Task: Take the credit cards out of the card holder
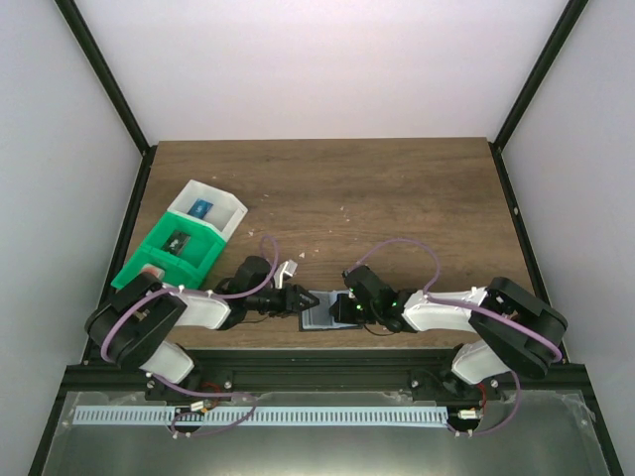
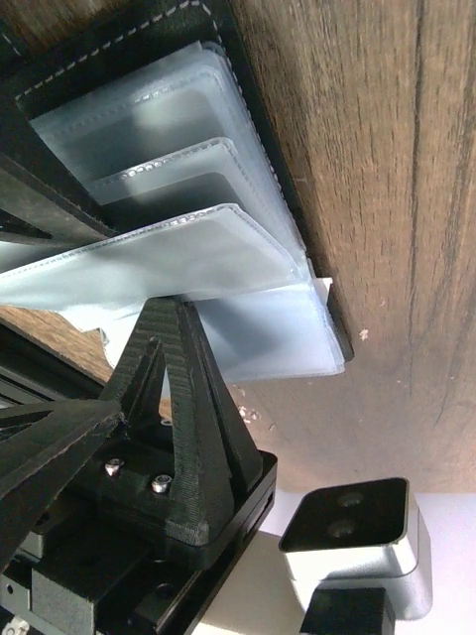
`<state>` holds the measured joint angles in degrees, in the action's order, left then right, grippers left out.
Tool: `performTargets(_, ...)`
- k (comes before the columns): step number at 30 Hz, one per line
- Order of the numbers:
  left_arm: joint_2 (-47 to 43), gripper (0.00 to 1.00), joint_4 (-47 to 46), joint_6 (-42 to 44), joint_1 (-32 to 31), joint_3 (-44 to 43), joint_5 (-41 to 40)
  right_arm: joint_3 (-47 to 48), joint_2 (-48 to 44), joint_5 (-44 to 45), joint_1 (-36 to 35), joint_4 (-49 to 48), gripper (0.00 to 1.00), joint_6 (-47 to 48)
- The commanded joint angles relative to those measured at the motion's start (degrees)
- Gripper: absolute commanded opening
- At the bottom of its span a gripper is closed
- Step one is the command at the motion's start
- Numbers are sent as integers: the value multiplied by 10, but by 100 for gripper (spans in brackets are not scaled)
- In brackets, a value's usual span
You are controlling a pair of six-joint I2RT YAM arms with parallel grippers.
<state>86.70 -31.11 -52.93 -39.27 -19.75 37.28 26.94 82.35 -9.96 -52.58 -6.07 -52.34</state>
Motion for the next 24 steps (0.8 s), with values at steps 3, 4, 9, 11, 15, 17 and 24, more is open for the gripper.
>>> performTargets(3,-14,45,-25,-21,-2,6,21,-6,-16,-13,0,21,8,2)
performTargets(4,-16,45,-40,-23,-2,6,22,-5,-21,-11,0,23,8,2)
performTargets(9,-24,45,-33,-22,-9,-5,18,-5,-46,1,0,39,9,4)
performTargets(11,-23,45,-17,-21,-10,-8,18,-6,-55,5,0,44,10,5)
performTargets(15,-23,45,-18,-25,-14,-13,20,-5,-72,16,1,64,11,9)
performTargets(17,-23,45,-19,-28,-19,-19,20,-3,-86,28,0,79,11,13)
performTargets(24,0,46,-25,-38,-47,-51,18,-5,-162,69,0,132,12,15)
